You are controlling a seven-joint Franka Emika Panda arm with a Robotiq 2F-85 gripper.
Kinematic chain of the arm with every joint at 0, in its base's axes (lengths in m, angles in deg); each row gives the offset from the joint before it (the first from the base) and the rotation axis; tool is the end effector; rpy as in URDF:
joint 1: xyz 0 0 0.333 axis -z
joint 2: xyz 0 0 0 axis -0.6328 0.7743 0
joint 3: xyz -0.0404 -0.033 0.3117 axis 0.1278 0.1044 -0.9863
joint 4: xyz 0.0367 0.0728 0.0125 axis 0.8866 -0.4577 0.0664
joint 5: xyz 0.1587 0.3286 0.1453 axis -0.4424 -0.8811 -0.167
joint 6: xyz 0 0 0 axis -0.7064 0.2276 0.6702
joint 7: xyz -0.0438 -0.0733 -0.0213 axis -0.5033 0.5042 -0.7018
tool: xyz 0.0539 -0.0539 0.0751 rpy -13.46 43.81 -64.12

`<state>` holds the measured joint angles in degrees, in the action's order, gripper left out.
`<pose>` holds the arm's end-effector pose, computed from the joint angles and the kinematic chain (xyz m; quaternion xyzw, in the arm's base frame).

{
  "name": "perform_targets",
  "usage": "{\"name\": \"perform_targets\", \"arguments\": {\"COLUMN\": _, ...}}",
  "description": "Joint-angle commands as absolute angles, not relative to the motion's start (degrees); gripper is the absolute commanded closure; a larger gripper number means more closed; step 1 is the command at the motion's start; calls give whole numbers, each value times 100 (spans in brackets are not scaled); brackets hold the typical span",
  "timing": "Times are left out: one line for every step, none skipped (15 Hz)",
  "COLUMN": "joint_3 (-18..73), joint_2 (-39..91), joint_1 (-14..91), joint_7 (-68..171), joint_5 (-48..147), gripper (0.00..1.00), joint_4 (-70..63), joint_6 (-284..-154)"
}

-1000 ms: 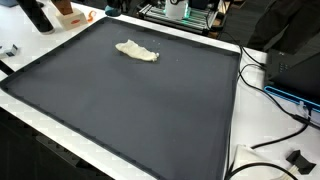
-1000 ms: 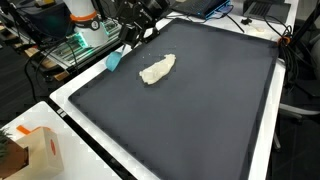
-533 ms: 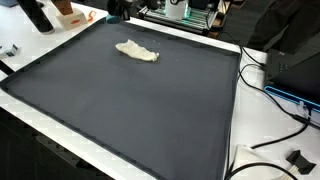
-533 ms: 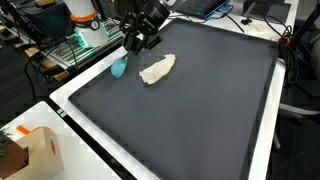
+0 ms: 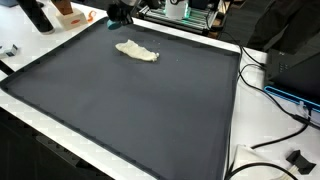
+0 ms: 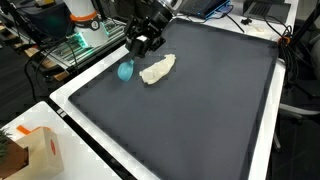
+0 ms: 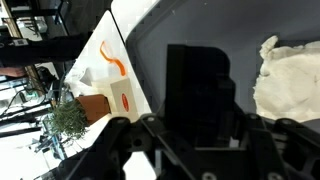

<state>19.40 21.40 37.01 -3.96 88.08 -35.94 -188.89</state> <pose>0.5038 0.0043 0.2771 0.8865 -0.2460 -0.0504 0.3886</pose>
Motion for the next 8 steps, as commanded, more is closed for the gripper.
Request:
{"name": "perform_targets", "arguments": {"joint_3": 2030, "joint_2": 2101, "joint_1": 3578, "joint_7": -29, "joint_5": 8849, "gripper": 73, "joint_4": -3704, "joint_6": -19052}}
{"name": "perform_targets", "arguments": {"joint_3": 2025, "joint_2": 2091, "joint_1": 3563, "joint_7": 51, "joint_5": 8849, "gripper": 73, "joint_4": -3714, "joint_6": -19075}}
{"name": "perform_targets", "arguments": {"joint_3": 2017, "joint_2": 2076, "joint_1": 3546, "joint_7": 134, "joint_5": 8841, "gripper": 73, "joint_4": -3726, "joint_6": -19095}}
{"name": "perform_targets", "arguments": {"joint_3": 2008, "joint_2": 2063, "joint_1": 3527, "joint_7": 232, "joint_5": 8832, "gripper": 73, "joint_4": -3732, "joint_6": -19116}}
{"name": "perform_targets", "arguments": {"joint_3": 2002, "joint_2": 2053, "joint_1": 3506, "joint_7": 317, "joint_5": 8831, "gripper": 73, "joint_4": -3737, "joint_6": -19138}}
{"name": "perform_targets", "arguments": {"joint_3": 1993, "joint_2": 2037, "joint_1": 3485, "joint_7": 418, "joint_5": 8817, "gripper": 73, "joint_4": -3742, "joint_6": -19169}}
{"name": "perform_targets", "arguments": {"joint_3": 1987, "joint_2": 2024, "joint_1": 3463, "joint_7": 512, "joint_5": 8820, "gripper": 73, "joint_4": -3747, "joint_6": -19198}}
{"name": "perform_targets", "arguments": {"joint_3": 1983, "joint_2": 2015, "joint_1": 3442, "joint_7": 592, "joint_5": 8820, "gripper": 73, "joint_4": -3748, "joint_6": -19219}}
